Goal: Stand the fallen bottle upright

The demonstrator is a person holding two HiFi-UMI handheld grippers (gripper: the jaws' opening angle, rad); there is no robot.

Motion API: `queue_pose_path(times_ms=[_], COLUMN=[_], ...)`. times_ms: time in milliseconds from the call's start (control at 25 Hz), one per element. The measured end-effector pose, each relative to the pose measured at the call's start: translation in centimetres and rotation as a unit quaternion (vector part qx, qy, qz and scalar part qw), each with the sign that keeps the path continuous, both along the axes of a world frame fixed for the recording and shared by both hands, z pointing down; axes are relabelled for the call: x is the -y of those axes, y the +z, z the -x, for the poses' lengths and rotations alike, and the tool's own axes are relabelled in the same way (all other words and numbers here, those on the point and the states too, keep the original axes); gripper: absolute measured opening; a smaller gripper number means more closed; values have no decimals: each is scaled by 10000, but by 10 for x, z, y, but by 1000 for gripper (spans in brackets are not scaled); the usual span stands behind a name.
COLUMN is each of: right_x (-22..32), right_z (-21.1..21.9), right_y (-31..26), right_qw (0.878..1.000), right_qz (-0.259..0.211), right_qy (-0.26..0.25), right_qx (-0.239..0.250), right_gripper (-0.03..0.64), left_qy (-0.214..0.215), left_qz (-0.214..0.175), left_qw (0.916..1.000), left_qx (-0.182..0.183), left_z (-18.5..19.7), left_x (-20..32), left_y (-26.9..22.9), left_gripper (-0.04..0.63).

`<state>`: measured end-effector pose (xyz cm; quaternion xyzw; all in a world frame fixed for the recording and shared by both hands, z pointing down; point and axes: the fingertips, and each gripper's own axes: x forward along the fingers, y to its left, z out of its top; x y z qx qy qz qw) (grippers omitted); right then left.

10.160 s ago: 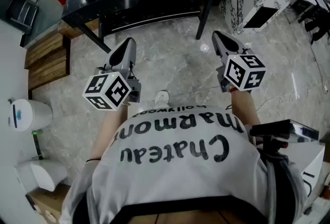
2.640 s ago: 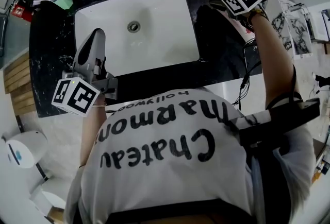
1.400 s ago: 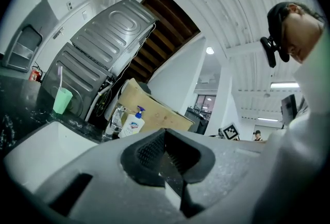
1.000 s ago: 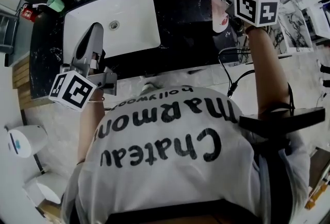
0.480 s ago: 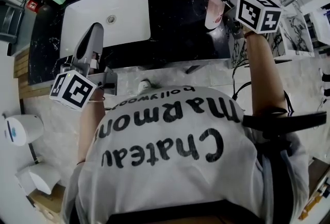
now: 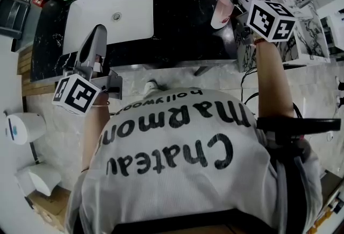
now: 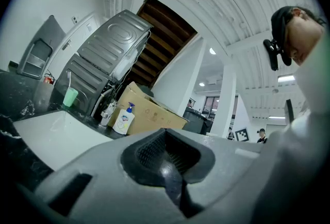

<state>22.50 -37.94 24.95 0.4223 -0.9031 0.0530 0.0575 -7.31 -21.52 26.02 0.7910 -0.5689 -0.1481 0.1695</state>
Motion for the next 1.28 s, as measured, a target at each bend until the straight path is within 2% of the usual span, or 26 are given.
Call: queue_pose_path(times_ms=[160,520,1280], right_x=[-4,-11,-19], right_z=[-2,-8,-14], right_y=[0,5,6], right_qw=[10000,9998,9998], right_qz=[-49,-112,-182], right_qy=[-49,-127,5], right_qx=[-9,-74,-54], right_gripper=[181,181,181], left_qy=[28,-94,-503], left_qz=[2,31,163], left_qw=[10000,9999,9986], left_qx=[-86,91,-2], left_z=[-10,-22,-3], left_x=[-4,-23,-67], left_y=[1,2,17], left_gripper=[14,14,14])
